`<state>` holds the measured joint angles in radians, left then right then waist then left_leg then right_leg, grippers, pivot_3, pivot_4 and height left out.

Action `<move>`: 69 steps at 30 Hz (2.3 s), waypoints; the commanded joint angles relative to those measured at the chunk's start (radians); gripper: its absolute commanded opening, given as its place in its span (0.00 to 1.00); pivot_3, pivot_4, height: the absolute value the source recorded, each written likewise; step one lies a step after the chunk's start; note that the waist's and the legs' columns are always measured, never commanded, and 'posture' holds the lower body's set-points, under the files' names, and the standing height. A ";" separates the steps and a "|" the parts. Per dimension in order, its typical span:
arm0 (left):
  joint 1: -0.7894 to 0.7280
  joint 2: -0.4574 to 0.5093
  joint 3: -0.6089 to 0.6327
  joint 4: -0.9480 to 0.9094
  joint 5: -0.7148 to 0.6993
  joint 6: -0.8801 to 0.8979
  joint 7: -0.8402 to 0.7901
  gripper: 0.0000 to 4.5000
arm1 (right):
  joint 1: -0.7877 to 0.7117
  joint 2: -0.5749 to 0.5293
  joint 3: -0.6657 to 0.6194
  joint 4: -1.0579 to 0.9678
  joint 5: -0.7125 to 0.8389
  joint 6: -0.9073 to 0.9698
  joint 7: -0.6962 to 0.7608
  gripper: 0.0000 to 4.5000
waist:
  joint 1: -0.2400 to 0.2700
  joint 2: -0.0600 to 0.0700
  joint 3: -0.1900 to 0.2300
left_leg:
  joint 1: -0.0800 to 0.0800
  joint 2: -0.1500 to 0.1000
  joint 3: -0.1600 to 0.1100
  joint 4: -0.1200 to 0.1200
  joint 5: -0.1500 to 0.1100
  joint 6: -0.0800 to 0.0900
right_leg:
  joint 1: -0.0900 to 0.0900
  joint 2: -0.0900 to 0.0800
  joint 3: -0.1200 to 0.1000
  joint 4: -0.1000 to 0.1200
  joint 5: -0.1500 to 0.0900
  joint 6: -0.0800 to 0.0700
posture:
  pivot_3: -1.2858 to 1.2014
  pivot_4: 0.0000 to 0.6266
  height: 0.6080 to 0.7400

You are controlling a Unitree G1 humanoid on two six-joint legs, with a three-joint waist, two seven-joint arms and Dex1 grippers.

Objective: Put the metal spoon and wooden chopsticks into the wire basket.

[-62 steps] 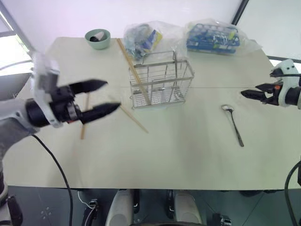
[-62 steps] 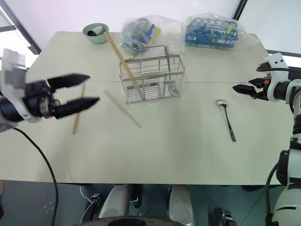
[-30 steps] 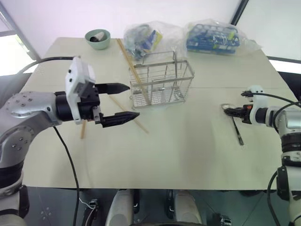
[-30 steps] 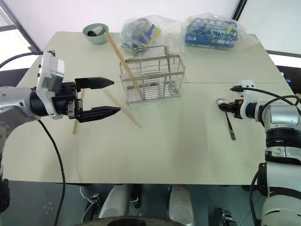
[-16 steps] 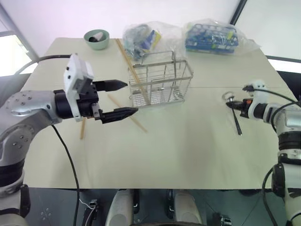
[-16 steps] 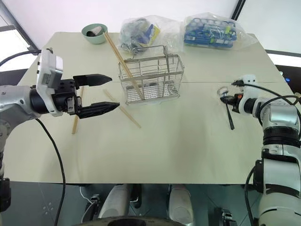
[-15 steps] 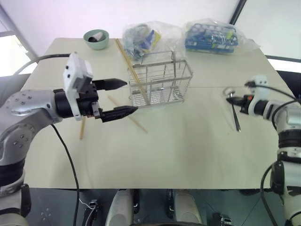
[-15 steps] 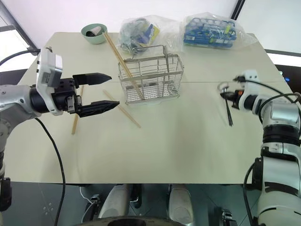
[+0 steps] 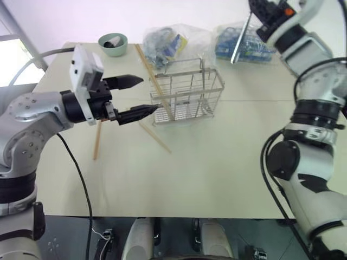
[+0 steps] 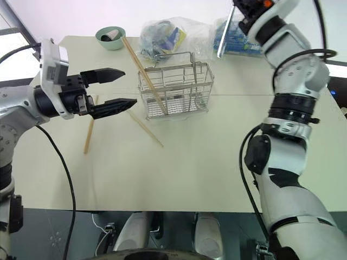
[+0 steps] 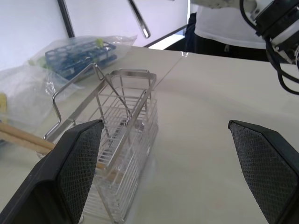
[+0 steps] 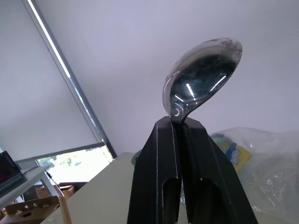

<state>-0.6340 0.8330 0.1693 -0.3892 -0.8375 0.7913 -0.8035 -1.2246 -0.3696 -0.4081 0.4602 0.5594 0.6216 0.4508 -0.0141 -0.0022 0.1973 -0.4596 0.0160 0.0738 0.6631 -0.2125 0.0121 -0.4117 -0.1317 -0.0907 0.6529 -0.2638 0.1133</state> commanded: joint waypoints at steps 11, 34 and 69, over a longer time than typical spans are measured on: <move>-0.003 0.000 0.060 -0.050 -0.005 -0.005 0.067 1.00 | 0.105 0.141 0.103 0.127 -0.123 -0.422 0.022 0.01 | -0.001 0.000 0.000 | 0.000 0.000 0.001 0.000 0.000 0.000 | -0.001 0.000 0.001 0.001 0.000 0.000 | 0.52 0.24 0.76; -0.128 -0.067 0.203 0.169 0.059 0.121 0.513 1.00 | 0.050 -0.176 -0.034 -0.065 0.193 -0.039 0.205 0.90 | -0.001 0.000 0.000 | 0.000 0.001 0.001 0.000 0.000 0.000 | -0.002 0.000 0.002 0.001 0.000 0.000 | 0.52 0.24 0.76; -0.452 -0.310 -0.127 1.288 0.650 0.016 0.584 0.79 | 0.673 -0.456 0.110 -0.755 0.433 0.258 0.583 0.91 | 0.030 -0.008 0.000 | -0.001 0.000 0.002 0.002 -0.003 0.005 | 0.000 -0.003 0.001 -0.001 0.001 0.002 | 0.52 0.24 0.76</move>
<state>-1.0668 0.5254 0.0257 0.8538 -0.2069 0.8305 -0.2170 -0.5501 -0.8229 -0.2594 -0.2625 0.9663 0.8893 1.0465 0.0164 -0.0106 0.1969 -0.4607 0.0164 0.0758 0.6657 -0.2172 0.0195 -0.4121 -0.1346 -0.0892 0.6516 -0.2627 0.1155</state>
